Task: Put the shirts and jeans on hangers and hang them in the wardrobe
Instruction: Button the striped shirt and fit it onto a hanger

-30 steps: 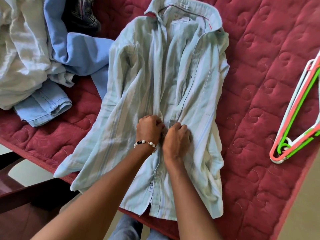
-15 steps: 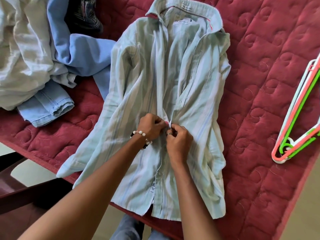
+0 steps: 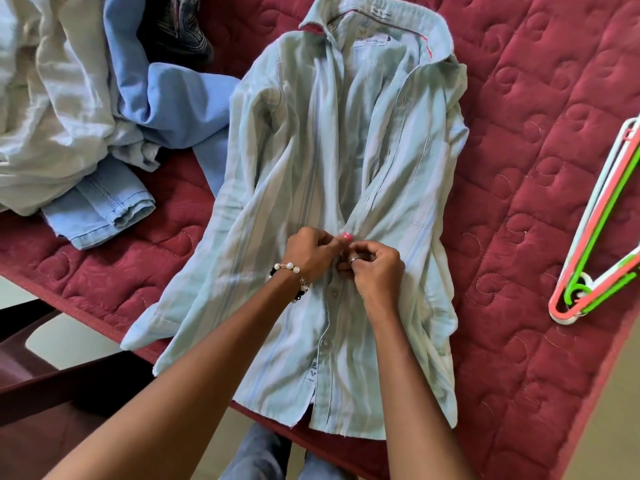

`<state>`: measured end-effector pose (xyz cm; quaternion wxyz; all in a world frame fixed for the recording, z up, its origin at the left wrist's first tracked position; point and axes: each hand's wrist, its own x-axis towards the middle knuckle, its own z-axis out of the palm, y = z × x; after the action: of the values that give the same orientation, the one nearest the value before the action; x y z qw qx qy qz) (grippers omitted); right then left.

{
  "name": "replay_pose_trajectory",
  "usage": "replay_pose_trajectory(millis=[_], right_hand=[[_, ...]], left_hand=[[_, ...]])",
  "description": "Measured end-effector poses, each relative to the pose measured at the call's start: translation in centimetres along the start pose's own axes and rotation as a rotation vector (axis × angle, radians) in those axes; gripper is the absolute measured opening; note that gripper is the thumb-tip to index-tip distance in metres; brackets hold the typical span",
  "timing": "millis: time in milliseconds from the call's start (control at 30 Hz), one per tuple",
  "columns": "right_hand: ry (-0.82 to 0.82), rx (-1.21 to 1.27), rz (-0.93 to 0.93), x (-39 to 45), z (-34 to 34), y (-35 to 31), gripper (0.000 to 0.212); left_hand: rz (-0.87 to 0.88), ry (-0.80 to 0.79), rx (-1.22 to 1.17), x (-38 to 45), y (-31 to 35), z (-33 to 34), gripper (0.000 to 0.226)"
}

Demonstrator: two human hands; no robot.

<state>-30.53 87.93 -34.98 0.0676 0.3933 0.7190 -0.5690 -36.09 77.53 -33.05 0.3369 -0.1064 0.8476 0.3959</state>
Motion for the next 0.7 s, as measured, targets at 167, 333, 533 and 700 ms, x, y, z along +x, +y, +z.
replay_pose_trajectory(millis=[167,333,533,700], right_hand=[[0.093,-0.156,-0.164,-0.8,0.9,-0.3,0.004],[0.076,-0.028,-0.106,-1.4,0.8,0.0,0.007],[-0.138,0.291,0.274,-1.2,0.3,-0.7,0.019],[-0.065,0.161,0.179,-1.7,0.2,-0.2,0.018]], left_hand=[[-0.110,0.036,-0.110,0.1,0.7,0.0,0.028],[-0.140,0.035,-0.027,0.2,1.1,-0.1,0.023],[-0.107,-0.082,0.104,0.1,1.0,-0.2,0.033],[0.146,0.124,0.249,-1.0,-1.7,-0.7,0.018]])
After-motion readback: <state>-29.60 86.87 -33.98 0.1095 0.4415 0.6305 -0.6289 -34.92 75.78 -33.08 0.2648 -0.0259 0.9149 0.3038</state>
